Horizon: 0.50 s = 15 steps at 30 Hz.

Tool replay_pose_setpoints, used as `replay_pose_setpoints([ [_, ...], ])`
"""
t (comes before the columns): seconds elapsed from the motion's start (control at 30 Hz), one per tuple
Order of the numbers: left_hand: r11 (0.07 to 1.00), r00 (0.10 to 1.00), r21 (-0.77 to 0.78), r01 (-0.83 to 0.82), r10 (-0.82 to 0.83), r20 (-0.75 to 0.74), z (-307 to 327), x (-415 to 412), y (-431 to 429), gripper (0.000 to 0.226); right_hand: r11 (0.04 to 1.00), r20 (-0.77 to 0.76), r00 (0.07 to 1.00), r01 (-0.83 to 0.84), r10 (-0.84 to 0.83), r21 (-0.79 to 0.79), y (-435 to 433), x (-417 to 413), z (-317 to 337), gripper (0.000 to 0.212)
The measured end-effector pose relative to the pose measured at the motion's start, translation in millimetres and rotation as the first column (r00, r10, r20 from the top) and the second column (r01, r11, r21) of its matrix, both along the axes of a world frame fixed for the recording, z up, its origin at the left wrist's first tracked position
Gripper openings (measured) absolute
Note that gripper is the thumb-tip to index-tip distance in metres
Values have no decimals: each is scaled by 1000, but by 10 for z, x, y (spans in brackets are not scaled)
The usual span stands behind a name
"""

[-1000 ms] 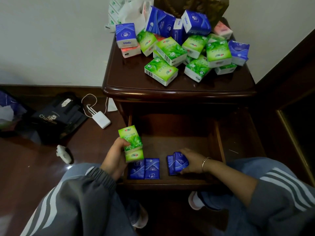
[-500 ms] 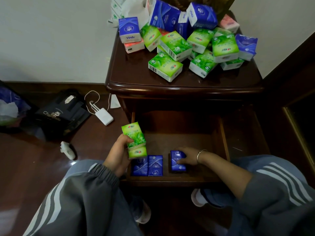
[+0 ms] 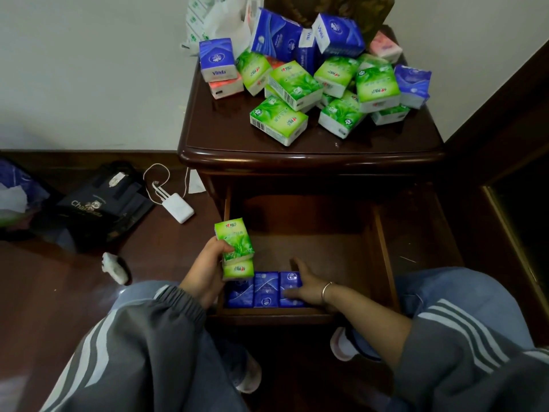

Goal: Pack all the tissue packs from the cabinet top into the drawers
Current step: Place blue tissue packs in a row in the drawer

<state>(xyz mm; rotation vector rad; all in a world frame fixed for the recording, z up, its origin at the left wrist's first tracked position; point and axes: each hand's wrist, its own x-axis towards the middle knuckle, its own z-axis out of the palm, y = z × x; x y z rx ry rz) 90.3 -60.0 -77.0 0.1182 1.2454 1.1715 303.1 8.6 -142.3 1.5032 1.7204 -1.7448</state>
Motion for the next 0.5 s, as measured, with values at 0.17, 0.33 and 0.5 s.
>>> replay_pose_setpoints([
  [0.17,999,995,-18,39,-41,-96,-19,70,-14,36,944,-138,942,319,-307,82,2,-177,308,73],
  [0.33,972,954,13,236,-230,-191,-36,168,-105,73,972,-213,949,235,-233,-15,112,-319,806,60],
  [0.5,976,972,98,195,-179,-152,-48,222,-142,69,976,-214,961,140,-174,-164,21,-403,808,55],
])
